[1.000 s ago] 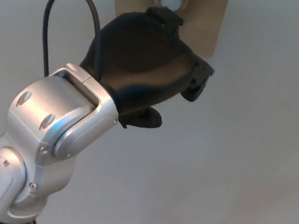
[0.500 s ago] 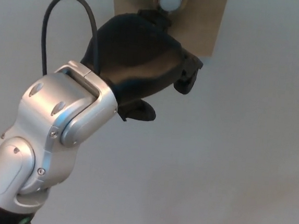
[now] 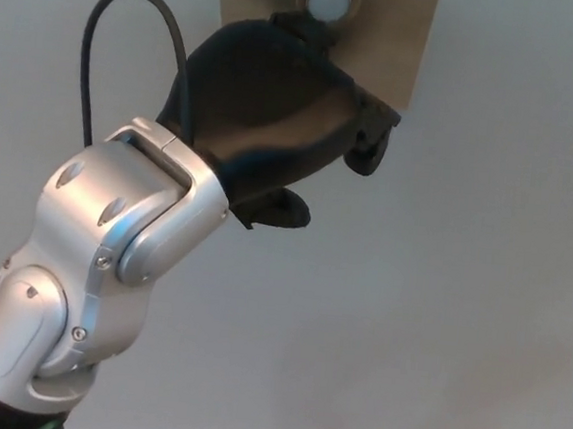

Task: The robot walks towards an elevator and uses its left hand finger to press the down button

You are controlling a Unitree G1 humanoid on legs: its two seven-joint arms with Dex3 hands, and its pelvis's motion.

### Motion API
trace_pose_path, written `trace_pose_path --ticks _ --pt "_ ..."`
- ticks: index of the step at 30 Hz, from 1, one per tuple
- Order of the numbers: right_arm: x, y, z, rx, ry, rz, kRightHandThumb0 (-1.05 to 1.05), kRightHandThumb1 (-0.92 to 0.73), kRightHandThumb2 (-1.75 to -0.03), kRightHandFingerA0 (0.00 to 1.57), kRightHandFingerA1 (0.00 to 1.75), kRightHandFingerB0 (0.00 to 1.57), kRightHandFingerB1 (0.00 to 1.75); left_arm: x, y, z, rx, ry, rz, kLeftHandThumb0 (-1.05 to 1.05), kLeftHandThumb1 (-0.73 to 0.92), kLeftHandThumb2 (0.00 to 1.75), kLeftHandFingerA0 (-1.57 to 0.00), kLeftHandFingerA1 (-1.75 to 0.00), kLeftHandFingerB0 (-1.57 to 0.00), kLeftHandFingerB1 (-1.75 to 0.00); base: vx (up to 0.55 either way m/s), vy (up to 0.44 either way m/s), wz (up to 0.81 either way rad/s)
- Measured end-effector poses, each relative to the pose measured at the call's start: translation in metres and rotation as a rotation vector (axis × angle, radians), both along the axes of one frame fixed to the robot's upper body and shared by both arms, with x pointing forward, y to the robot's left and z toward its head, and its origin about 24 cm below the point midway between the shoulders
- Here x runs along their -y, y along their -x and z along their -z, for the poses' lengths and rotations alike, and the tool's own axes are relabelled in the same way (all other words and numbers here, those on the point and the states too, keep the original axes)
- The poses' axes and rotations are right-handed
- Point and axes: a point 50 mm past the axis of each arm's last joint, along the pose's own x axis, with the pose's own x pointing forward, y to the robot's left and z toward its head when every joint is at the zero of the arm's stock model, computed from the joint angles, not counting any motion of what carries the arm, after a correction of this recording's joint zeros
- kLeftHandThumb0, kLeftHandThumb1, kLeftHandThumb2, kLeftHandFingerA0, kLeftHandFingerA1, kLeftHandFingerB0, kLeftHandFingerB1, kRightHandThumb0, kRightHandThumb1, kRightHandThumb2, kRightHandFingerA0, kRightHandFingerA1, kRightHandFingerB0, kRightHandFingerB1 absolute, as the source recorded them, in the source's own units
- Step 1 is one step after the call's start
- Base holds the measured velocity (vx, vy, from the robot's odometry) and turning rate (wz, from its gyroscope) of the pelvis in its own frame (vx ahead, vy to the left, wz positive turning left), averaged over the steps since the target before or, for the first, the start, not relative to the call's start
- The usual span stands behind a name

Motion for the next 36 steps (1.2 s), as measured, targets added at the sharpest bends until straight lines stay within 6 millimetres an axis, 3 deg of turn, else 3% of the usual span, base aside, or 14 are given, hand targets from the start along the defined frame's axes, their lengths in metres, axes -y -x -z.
trace_pose_path --ticks 1,4,7,8,13,14,16,17,18,21,25,27,28,36 --pt "0.000 0.000 0.000 0.001 0.000 0.003 -0.48 -0.52 -0.57 0.66 0.54 0.54 0.37 0.001 0.002 -0.002 0.010 0.003 0.009 -0.50 0.39 0.53 -0.73 -0.81 -0.82 -0.74 0.00 0.000 0.00" --pt "0.000 -0.001 0.000 0.005 0.001 0.005 -0.50 -0.52 -0.56 0.59 0.51 0.53 0.36 0.006 0.011 -0.010 0.032 0.008 0.045 -0.51 0.29 0.78 -0.77 -0.89 -0.79 -0.77 0.00 0.000 0.00" --pt "0.000 -0.001 0.000 0.005 0.000 0.002 -0.50 -0.52 -0.56 0.52 0.50 0.54 0.37 0.012 0.022 -0.014 0.037 0.006 0.085 -0.50 0.28 0.77 -0.76 -0.87 -0.79 -0.78 0.00 0.000 0.00" --pt "0.000 -0.002 0.000 0.006 0.000 0.002 -0.49 -0.51 -0.56 0.54 0.49 0.55 0.37 0.014 0.026 -0.015 0.035 0.000 0.099 -0.46 0.40 0.52 -0.75 -0.90 -0.81 -0.75 0.00 0.000 0.00" --pt "0.000 -0.002 0.000 0.007 0.000 0.000 -0.49 -0.51 -0.56 0.54 0.49 0.55 0.37 0.017 0.031 -0.016 0.013 -0.011 0.117 -0.46 0.40 0.52 -0.75 -0.90 -0.81 -0.75 0.00 0.000 0.00" --pt "0.000 -0.003 0.000 0.007 -0.001 0.000 -0.46 -0.51 -0.56 0.53 0.47 0.55 0.37 0.017 0.031 -0.016 0.010 -0.013 0.117 -0.46 0.29 0.76 -0.77 -0.89 -0.79 -0.78 0.00 0.000 0.00" --pt "0.000 -0.003 0.000 0.007 0.000 0.000 -0.47 -0.52 -0.56 0.53 0.49 0.54 0.37 0.017 0.031 -0.016 0.003 -0.019 0.116 -0.44 0.39 0.52 -0.75 -0.88 -0.82 -0.75 0.00 0.000 0.00" --pt "0.000 -0.003 0.000 0.007 0.000 0.000 -0.47 -0.52 -0.56 0.53 0.49 0.54 0.37 0.017 0.030 -0.016 0.000 -0.023 0.113 -0.44 0.39 0.52 -0.75 -0.88 -0.82 -0.75 0.00 0.000 0.00" --pt "0.000 -0.003 0.000 0.007 0.000 0.000 -0.45 -0.50 -0.56 0.58 0.49 0.55 0.37 0.017 0.030 -0.016 -0.002 -0.024 0.110 -0.45 0.27 0.77 -0.76 -0.85 -0.80 -0.80 0.00 0.000 0.00" --pt "0.000 -0.003 0.001 0.009 -0.001 0.004 -0.57 -0.51 -0.56 0.57 0.50 0.55 0.36 0.013 0.024 -0.015 -0.019 -0.028 0.087 -0.46 0.41 0.55 -0.75 -0.94 -0.82 -0.76 0.00 0.000 0.00" --pt "-0.001 -0.003 0.001 0.008 -0.004 -0.001 -0.57 -0.51 -0.56 0.57 0.50 0.55 0.36 0.008 0.015 -0.012 -0.042 -0.039 0.049 -0.46 0.41 0.55 -0.75 -0.94 -0.82 -0.76 0.00 0.000 0.00" --pt "-0.001 -0.003 0.001 0.008 -0.005 -0.003 -0.57 -0.40 -0.78 0.57 0.61 0.45 0.48 0.006 0.013 -0.011 -0.048 -0.043 0.041 -0.51 0.27 0.76 -0.78 -1.01 -0.81 -0.81 0.00 0.000 0.00" --pt "-0.001 -0.003 0.001 0.009 -0.005 -0.002 -0.50 -0.49 -0.55 0.57 0.52 0.53 0.36 0.006 0.012 -0.011 -0.050 -0.043 0.036 -0.50 0.27 0.76 -0.78 -1.00 -0.80 -0.79 0.00 0.000 0.00" --pt "-0.002 -0.003 0.001 0.010 -0.012 0.006 -0.56 -0.49 -0.56 0.56 0.48 0.53 0.36 0.000 0.002 -0.014 -0.037 -0.032 0.002 -0.47 0.28 0.76 -0.76 -0.98 -0.80 -0.78 0.00 0.000 0.00"
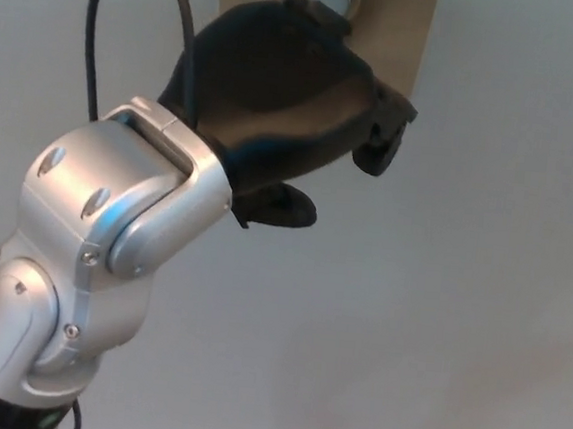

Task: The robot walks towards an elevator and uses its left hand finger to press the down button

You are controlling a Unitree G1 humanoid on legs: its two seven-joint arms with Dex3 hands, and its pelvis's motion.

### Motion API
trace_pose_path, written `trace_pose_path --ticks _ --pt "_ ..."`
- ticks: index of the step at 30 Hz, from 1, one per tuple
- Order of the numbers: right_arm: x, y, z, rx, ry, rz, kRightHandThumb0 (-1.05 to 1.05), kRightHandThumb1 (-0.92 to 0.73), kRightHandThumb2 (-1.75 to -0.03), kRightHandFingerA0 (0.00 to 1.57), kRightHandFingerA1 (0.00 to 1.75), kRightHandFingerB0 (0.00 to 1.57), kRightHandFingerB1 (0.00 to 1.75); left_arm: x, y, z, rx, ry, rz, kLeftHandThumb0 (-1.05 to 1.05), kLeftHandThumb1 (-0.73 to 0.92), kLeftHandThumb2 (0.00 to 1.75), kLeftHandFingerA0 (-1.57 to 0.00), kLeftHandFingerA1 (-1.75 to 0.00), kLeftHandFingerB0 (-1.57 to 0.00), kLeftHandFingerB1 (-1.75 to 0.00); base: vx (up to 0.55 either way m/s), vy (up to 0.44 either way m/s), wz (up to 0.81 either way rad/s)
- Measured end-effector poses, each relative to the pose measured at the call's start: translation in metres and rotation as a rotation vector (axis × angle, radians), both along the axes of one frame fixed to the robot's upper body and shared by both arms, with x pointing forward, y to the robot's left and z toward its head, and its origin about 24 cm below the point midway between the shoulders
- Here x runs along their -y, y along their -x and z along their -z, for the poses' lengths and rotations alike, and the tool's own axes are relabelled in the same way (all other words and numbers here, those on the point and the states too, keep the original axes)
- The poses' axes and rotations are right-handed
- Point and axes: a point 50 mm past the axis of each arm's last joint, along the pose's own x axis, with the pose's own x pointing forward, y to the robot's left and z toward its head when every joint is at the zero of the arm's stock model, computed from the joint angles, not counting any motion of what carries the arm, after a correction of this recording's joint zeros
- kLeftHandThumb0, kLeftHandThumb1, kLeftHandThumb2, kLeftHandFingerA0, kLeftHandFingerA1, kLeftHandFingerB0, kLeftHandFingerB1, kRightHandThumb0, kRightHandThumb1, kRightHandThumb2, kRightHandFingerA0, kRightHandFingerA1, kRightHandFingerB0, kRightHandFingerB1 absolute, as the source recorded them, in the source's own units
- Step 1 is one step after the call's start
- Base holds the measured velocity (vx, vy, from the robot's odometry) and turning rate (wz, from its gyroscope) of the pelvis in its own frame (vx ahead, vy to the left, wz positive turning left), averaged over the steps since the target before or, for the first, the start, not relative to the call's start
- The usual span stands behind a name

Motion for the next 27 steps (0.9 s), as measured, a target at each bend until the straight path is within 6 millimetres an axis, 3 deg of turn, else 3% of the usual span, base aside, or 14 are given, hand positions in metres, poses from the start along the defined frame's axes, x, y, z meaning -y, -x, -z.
trace_pose_path --ticks 9,15,16,21,22,27 --pt "0.000 0.000 0.000 -0.001 -0.005 -0.004 -0.58 -0.51 -0.57 0.51 0.48 0.53 0.36 -0.002 -0.007 -0.003 0.023 0.020 -0.012 -0.48 0.28 0.76 -0.80 -0.98 -0.81 -0.77 0.00 0.000 0.00" --pt "0.000 -0.001 0.000 0.003 -0.006 -0.001 -0.53 -0.49 -0.56 0.63 0.49 0.55 0.37 -0.002 -0.008 -0.003 0.033 0.027 -0.012 -0.47 0.28 0.76 -0.82 -0.97 -0.81 -0.78 0.00 0.000 0.00" --pt "0.000 -0.001 0.000 0.004 -0.006 0.001 -0.52 -0.50 -0.56 0.57 0.48 0.54 0.37 -0.002 -0.008 -0.003 0.034 0.027 -0.012 -0.46 0.38 0.52 -0.79 -1.01 -0.83 -0.74 0.00 0.000 0.00" --pt "0.000 -0.001 0.000 0.004 -0.005 0.003 -0.52 -0.50 -0.56 0.57 0.48 0.54 0.37 -0.002 -0.009 -0.002 0.036 0.039 -0.008 -0.46 0.38 0.52 -0.79 -1.01 -0.83 -0.74 0.00 0.000 0.00" --pt "0.000 -0.001 0.000 0.004 -0.005 0.003 -0.51 -0.49 -0.55 0.56 0.48 0.55 0.37 -0.002 -0.009 -0.002 0.036 0.040 -0.007 -0.46 0.38 0.53 -0.77 -1.15 -0.83 -0.79 0.00 0.000 0.00" --pt "0.001 0.000 0.000 0.007 -0.009 0.018 -0.52 -0.50 -0.56 0.56 0.50 0.54 0.36 0.001 -0.007 0.007 0.015 0.053 0.006 -0.47 0.39 0.53 -0.76 -1.11 -0.80 -0.82 0.00 0.000 0.00"
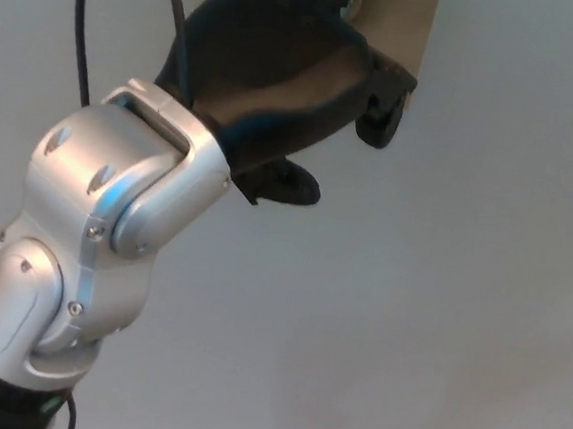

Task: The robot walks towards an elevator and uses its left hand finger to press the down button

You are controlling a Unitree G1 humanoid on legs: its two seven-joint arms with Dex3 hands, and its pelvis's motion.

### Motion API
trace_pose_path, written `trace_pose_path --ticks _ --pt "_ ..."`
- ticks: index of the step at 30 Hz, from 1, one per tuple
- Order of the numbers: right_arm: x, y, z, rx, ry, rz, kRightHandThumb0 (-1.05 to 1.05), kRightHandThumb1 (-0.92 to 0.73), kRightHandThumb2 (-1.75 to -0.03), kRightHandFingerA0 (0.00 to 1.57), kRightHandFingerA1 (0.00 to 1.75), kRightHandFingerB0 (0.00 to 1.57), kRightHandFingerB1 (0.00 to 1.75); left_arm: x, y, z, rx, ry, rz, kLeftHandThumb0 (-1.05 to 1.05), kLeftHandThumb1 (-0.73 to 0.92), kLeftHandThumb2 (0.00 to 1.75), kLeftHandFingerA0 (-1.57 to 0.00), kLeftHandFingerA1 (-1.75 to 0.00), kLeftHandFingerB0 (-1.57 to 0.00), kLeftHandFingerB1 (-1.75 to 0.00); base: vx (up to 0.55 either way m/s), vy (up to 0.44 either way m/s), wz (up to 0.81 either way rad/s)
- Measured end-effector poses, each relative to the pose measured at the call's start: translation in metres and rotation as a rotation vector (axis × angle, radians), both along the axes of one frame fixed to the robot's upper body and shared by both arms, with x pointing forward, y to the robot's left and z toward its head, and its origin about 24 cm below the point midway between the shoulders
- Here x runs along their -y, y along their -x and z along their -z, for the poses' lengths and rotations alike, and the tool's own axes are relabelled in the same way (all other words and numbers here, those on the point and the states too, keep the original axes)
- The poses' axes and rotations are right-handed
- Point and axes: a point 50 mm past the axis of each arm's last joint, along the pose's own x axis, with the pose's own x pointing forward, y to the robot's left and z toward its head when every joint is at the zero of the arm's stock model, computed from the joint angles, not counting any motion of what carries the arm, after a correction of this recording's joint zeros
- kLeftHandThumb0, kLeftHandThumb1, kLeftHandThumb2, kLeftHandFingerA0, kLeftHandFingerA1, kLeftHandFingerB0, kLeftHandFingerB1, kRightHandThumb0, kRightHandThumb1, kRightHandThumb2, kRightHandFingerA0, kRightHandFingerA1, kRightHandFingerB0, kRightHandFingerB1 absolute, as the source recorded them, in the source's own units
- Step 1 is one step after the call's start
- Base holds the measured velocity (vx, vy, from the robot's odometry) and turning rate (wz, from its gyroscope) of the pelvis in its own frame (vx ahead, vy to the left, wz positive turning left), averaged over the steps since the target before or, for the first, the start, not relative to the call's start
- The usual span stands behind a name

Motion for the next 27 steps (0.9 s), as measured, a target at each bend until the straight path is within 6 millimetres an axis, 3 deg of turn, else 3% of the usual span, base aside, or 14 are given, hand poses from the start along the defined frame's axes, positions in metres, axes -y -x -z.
trace_pose_path --ticks 1,2,3,5,6,14,15,16,17,20,21,23,24,27 --pt "0.000 0.000 0.000 0.000 -0.001 0.000 -0.50 -0.49 -0.56 0.55 0.52 0.54 0.36 0.001 0.000 0.002 -0.007 0.000 0.003 -0.51 0.30 0.79 -0.73 -0.87 -0.78 -0.82 0.00 0.000 0.00" --pt "0.000 0.000 0.000 0.000 -0.002 0.002 -0.50 -0.49 -0.56 0.55 0.52 0.54 0.36 0.001 0.001 0.005 -0.018 -0.001 0.008 -0.51 0.30 0.79 -0.73 -0.87 -0.78 -0.82 0.00 0.000 0.00" --pt "0.000 0.000 0.000 0.000 -0.003 0.005 -0.52 -0.48 -0.56 0.53 0.51 0.54 0.37 0.002 0.001 0.006 -0.023 -0.001 0.009 -0.47 0.41 0.52 -0.71 -0.82 -0.79 -0.77 0.00 0.000 0.00" --pt "0.000 0.000 0.000 0.002 -0.007 0.019 -0.52 -0.48 -0.56 0.53 0.51 0.54 0.37 0.002 0.001 0.011 -0.043 -0.007 0.011 -0.47 0.41 0.52 -0.71 -0.82 -0.79 -0.77 0.00 0.000 0.00" --pt "0.000 0.000 0.000 0.003 -0.009 0.024 -0.51 -0.49 -0.55 0.55 0.52 0.56 0.37 0.003 0.001 0.013 -0.048 -0.008 0.011 -0.46 0.27 0.77 -0.76 -0.91 -0.79 -0.80 0.00 0.000 0.00" --pt "-0.001 -0.001 0.001 0.010 -0.019 0.022 -0.57 -0.48 -0.55 0.58 0.51 0.56 0.37 0.009 -0.007 0.035 -0.080 -0.007 -0.008 -0.54 0.32 0.76 -0.76 -0.84 -0.72 -0.69 0.00 0.000 0.00" --pt "-0.002 -0.001 0.001 0.011 -0.020 0.023 -0.61 -0.38 -0.78 0.50 0.59 0.49 0.50 0.012 -0.009 0.040 -0.080 -0.014 -0.012 -0.48 0.41 0.53 -0.74 -0.78 -0.74 -0.59 0.00 0.000 0.00" --pt "-0.002 -0.002 0.001 0.013 -0.020 0.023 -0.61 -0.38 -0.78 0.50 0.59 0.49 0.50 0.013 -0.009 0.042 -0.078 -0.016 -0.013 -0.48 0.41 0.53 -0.74 -0.78 -0.74 -0.59 0.00 0.000 0.00" --pt "-0.002 -0.002 0.001 0.015 -0.022 0.023 -0.55 -0.49 -0.55 0.61 0.52 0.56 0.36 0.014 -0.010 0.046 -0.075 -0.022 -0.016 -0.47 0.42 0.54 -0.73 -0.79 -0.73 -0.58 0.00 0.000 0.00" --pt "-0.004 -0.002 0.002 0.016 -0.026 0.019 -0.50 -0.48 -0.55 0.56 0.51 0.55 0.37 0.015 -0.014 0.055 -0.062 -0.041 -0.028 -0.50 0.45 0.53 -0.70 -0.93 -0.73 -0.61 0.00 0.000 0.00" --pt "-0.005 -0.002 0.002 0.016 -0.027 0.016 -0.55 -0.40 -0.77 0.57 0.60 0.47 0.49 0.015 -0.015 0.056 -0.058 -0.041 -0.031 -0.48 0.47 0.53 -0.69 -0.94 -0.74 -0.65 0.00 0.000 0.00" --pt "-0.007 -0.001 0.003 0.017 -0.029 0.016 -0.52 -0.38 -0.78 0.57 0.62 0.49 0.51 0.015 -0.019 0.059 -0.041 -0.041 -0.037 -0.49 0.46 0.54 -0.69 -0.97 -0.73 -0.68 0.00 0.000 0.00" --pt "-0.007 -0.001 0.002 0.017 -0.028 0.015 -0.50 -0.46 -0.55 0.54 0.38 0.55 0.37 0.014 -0.020 0.059 -0.034 -0.039 -0.040 -0.51 0.44 0.53 -0.73 -1.09 -0.75 -0.76 0.00 0.000 0.00" --pt "-0.006 0.002 0.003 0.000 -0.018 0.017 -0.42 -0.50 -0.54 0.59 0.45 0.59 0.37 0.012 -0.025 0.057 -0.001 -0.035 -0.044 -0.53 0.45 0.54 -0.75 -1.06 -0.77 -0.74 0.00 0.000 0.00"
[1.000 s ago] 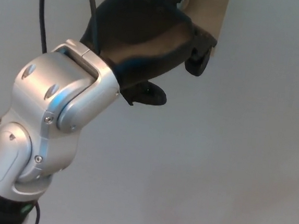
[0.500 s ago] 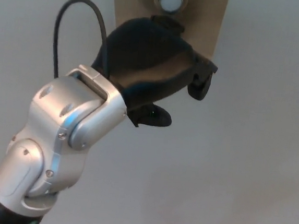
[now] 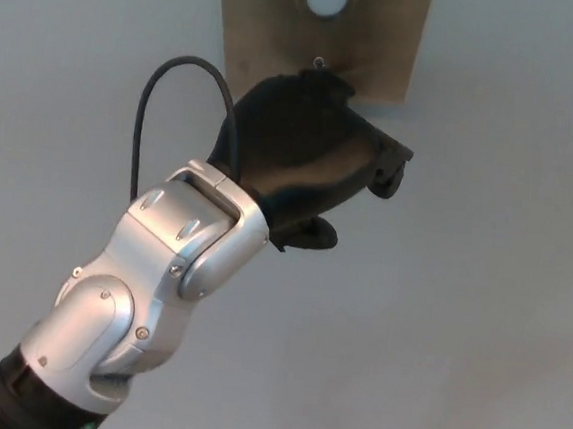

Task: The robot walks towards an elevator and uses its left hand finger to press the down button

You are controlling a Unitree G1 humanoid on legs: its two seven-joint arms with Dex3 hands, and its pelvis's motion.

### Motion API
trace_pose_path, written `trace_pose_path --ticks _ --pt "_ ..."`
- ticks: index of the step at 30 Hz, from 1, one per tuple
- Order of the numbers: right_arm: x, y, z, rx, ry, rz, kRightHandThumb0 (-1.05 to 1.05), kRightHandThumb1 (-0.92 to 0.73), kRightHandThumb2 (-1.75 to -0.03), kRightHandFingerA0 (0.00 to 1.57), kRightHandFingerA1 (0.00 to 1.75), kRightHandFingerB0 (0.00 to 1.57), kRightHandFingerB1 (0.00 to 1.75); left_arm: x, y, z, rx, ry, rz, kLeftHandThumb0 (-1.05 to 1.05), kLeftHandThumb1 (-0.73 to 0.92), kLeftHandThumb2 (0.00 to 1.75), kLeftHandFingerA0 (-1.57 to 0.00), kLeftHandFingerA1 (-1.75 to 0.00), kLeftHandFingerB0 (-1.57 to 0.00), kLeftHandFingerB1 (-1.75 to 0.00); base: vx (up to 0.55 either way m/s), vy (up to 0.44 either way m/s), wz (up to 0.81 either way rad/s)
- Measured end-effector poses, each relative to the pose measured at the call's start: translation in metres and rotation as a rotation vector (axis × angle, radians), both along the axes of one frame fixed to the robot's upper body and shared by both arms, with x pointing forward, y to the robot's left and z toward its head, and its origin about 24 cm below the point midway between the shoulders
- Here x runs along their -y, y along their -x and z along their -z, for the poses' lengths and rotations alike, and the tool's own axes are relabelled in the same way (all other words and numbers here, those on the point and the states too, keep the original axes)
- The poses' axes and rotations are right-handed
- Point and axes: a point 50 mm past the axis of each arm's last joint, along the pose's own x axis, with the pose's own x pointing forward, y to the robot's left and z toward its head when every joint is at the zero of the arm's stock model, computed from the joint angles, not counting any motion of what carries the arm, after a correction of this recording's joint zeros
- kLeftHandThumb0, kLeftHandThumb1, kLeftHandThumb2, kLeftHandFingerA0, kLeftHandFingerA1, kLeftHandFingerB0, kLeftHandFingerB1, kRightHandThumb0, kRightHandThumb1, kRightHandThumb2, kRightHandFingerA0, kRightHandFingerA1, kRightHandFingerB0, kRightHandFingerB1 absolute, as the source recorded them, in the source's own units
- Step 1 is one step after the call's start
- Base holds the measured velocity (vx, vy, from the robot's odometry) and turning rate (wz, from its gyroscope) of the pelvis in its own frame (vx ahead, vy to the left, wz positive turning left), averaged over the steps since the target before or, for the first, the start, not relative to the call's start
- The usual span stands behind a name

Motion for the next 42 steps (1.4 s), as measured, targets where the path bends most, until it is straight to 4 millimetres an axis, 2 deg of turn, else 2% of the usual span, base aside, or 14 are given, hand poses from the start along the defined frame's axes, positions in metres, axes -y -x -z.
trace_pose_path --ticks 4,5,7,8,12,22,26,28,29,31,35,36,41,42 --pt "0.002 0.002 0.001 -0.028 0.015 0.014 -0.45 -0.51 -0.56 0.54 0.43 0.56 0.38 -0.003 0.000 -0.007 0.044 0.000 0.003 -0.54 0.44 0.55 -0.72 -0.96 -0.78 -0.66 0.00 0.000 0.00" --pt "0.002 0.002 0.001 -0.033 0.016 0.015 -0.45 -0.49 -0.56 0.60 0.47 0.58 0.38 -0.003 0.001 -0.010 0.055 0.005 0.006 -0.60 0.34 0.84 -0.75 -0.93 -0.76 -0.73 0.00 0.000 0.00" --pt "0.001 0.002 0.001 -0.039 0.016 0.014 -0.45 -0.49 -0.56 0.60 0.47 0.58 0.38 -0.002 0.008 -0.020 0.090 0.015 0.017 -0.60 0.34 0.84 -0.75 -0.93 -0.76 -0.73 0.00 0.000 0.00" --pt "0.001 0.002 0.002 -0.038 0.016 0.017 -0.44 -0.47 -0.55 0.63 0.47 0.57 0.38 -0.001 0.011 -0.024 0.101 0.018 0.024 -0.59 0.45 0.55 -0.73 -0.96 -0.79 -0.63 0.00 0.000 0.00" --pt "0.000 0.001 0.002 -0.037 0.016 0.010 -0.51 -0.49 -0.56 0.53 0.41 0.57 0.38 0.004 0.027 -0.038 0.143 0.032 0.063 -0.56 0.49 0.55 -0.74 -0.96 -0.79 -0.63 0.00 0.000 0.00" --pt "0.001 0.000 0.002 -0.045 0.021 0.010 -0.52 -0.48 -0.56 0.56 0.42 0.57 0.38 0.014 0.052 -0.057 0.184 0.055 0.127 -0.56 0.43 0.54 -0.76 -0.99 -0.81 -0.66 0.00 0.000 0.00" --pt "0.000 0.000 0.002 -0.045 0.021 0.009 -0.48 -0.46 -0.56 0.54 0.40 0.54 0.37 0.014 0.053 -0.059 0.184 0.046 0.127 -0.58 0.43 0.55 -0.78 -0.99 -0.83 -0.63 0.00 0.000 0.00" --pt "0.001 0.000 0.002 -0.044 0.020 0.013 -0.46 -0.47 -0.56 0.61 0.44 0.55 0.37 0.013 0.053 -0.059 0.182 0.042 0.122 -0.57 0.42 0.54 -0.78 -0.95 -0.84 -0.62 0.00 0.000 0.00" --pt "0.001 0.000 0.002 -0.043 0.020 0.014 -0.48 -0.48 -0.55 0.56 0.45 0.56 0.38 0.013 0.052 -0.059 0.181 0.041 0.120 -0.61 0.34 0.81 -0.79 -0.91 -0.80 -0.72 0.00 0.000 0.00" --pt "0.000 0.000 0.002 -0.039 0.018 0.010 -0.51 -0.49 -0.55 0.62 0.52 0.58 0.37 0.012 0.051 -0.059 0.177 0.038 0.113 -0.59 0.35 0.82 -0.79 -0.92 -0.80 -0.73 0.00 0.000 0.00" --pt "-0.001 0.002 0.001 -0.029 0.016 0.000 -0.51 -0.50 -0.56 0.59 0.51 0.57 0.37 0.009 0.046 -0.056 0.162 0.033 0.094 -0.58 0.31 0.80 -0.83 -0.99 -0.77 -0.74 0.00 0.000 0.00" --pt "-0.002 0.002 0.001 -0.028 0.015 -0.005 -0.50 -0.50 -0.56 0.60 0.53 0.59 0.37 0.008 0.044 -0.056 0.158 0.031 0.089 -0.55 0.41 0.54 -0.79 -1.07 -0.80 -0.69 0.00 0.000 0.00" --pt "-0.003 0.003 0.001 -0.020 0.009 -0.016 -0.50 -0.50 -0.56 0.60 0.53 0.59 0.37 0.002 0.034 -0.054 0.154 0.024 0.055 -0.55 0.41 0.54 -0.79 -1.07 -0.80 -0.69 0.00 0.000 0.00" --pt "-0.003 0.003 0.001 -0.018 0.008 -0.017 -0.53 -0.39 -0.78 0.60 0.61 0.51 0.51 0.001 0.033 -0.055 0.156 0.026 0.054 -0.52 0.42 0.55 -0.73 -0.91 -0.79 -0.68 0.00 0.000 0.00"
